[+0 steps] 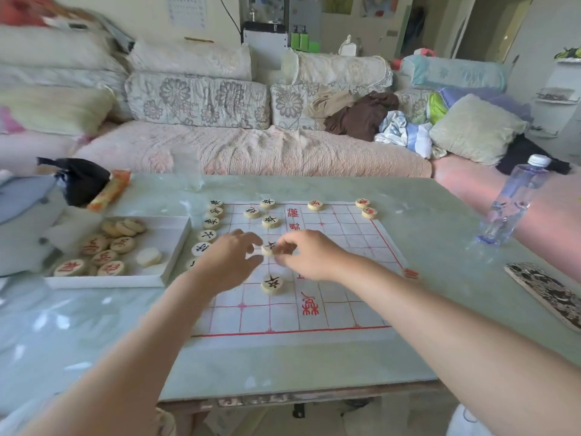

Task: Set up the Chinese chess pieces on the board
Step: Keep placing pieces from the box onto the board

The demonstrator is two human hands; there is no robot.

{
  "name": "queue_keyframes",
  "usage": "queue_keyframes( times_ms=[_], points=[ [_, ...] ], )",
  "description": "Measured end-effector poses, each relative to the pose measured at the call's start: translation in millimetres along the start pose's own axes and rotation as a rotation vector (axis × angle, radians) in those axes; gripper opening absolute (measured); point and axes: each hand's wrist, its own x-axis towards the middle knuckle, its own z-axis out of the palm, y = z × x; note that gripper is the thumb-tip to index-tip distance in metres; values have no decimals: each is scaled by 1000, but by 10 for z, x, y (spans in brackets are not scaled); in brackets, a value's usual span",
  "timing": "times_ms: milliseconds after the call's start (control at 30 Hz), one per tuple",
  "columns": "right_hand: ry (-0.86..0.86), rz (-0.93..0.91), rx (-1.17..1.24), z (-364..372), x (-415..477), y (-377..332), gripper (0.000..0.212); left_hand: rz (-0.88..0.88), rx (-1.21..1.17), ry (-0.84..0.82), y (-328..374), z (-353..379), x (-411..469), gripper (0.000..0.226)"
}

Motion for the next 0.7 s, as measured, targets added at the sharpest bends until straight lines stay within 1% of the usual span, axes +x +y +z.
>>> queue_keyframes(
  times_ms=[100, 200, 300, 367, 467, 567, 633, 700],
  points=[
    [-53, -47, 12, 291, 305, -289, 22, -77, 26, 50, -397, -241, -37, 30],
    [-83, -89, 3, 572, 611, -585, 26, -159, 61, 78, -784, -458, -126, 24],
    [-101, -142, 0, 815, 902, -901, 26, -272, 125, 46, -1227, -637, -253, 26],
    [-101, -178, -19, 950, 1077, -1098, 31, -361, 144, 18, -1507, -754, -340, 26],
    [-103, -219, -147, 1119, 1343, -1326, 39, -434, 226, -29, -1806, -898, -445, 18],
    [-119, -278, -342, 1245, 1567, -1485, 44, -459, 260, -107, -1951, -960, -500, 22],
    [-166, -312, -468, 1334, 1681, -1556, 47, -494, 251, -150, -2018, -962, -501, 24],
    [-199, -340, -531, 1436, 1776, -1595, 50, -505, 255, -166, -2071, -933, -479, 29]
  ],
)
